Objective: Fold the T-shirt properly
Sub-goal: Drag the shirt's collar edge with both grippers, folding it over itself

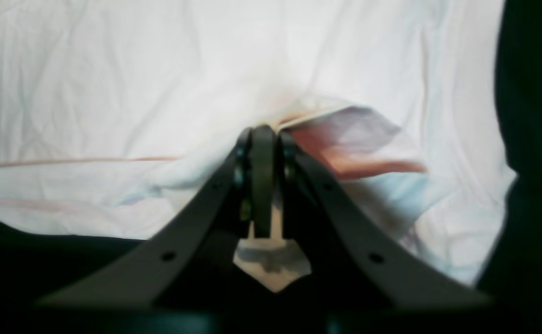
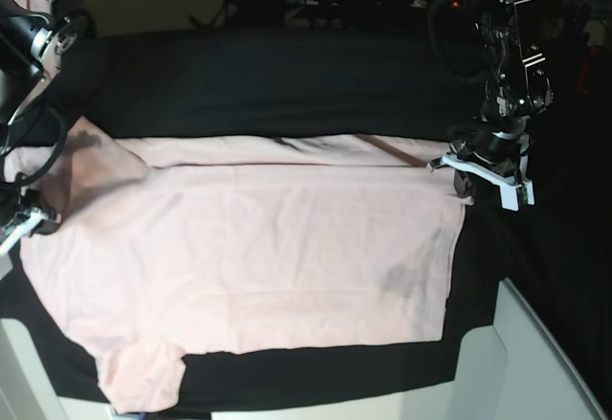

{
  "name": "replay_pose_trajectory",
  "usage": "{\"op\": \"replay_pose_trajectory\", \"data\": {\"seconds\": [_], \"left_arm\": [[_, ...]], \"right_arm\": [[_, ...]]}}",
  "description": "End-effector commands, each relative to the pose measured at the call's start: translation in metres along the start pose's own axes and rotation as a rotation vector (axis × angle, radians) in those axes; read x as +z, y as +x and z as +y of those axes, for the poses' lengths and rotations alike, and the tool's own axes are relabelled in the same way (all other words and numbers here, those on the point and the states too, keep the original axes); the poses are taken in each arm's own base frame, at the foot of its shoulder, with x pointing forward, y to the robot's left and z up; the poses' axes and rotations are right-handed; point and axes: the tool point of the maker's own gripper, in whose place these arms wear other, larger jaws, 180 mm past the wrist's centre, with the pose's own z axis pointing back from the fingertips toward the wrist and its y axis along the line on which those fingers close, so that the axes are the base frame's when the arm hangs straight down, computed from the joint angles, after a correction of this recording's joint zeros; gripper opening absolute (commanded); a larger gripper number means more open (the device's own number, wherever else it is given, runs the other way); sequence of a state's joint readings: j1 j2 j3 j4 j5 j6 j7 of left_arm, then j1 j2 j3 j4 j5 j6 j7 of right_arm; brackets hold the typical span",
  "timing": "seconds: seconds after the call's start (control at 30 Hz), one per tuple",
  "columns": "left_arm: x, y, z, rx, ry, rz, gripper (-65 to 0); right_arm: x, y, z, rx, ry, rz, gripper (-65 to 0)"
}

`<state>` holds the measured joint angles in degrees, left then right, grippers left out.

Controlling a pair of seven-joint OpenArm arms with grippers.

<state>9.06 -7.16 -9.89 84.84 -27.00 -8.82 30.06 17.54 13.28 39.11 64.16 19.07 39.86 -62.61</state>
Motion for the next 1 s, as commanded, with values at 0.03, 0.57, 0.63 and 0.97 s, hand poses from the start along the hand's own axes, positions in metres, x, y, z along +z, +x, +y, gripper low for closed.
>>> {"op": "replay_pose_trajectory", "data": {"seconds": [0.03,0.57,0.63,0.97], "left_arm": [[-0.001,0.019,0.001,-0.004,0.001,-0.056,-65.0],[-0.018,0.020,0.003,0.025,0.007,-0.042,-65.0],[-0.020,0.024,0.002,0.026,0.005,-0.050,-65.0],[-0.023,0.038,-0.001,0.026,-0.003,-0.076,-65.0]], "right_arm": [[0.008,0.023,-0.008,0.015,-0.011,-0.058,-65.0],[-0.005,0.038,0.008,0.043,0.033,-0.068,-65.0],[-0.005,0.039,0.008,0.044,0.033,-0.069,-65.0],[-0.003,0.043,0.006,0.045,0.028,-0.089,-65.0]]}}
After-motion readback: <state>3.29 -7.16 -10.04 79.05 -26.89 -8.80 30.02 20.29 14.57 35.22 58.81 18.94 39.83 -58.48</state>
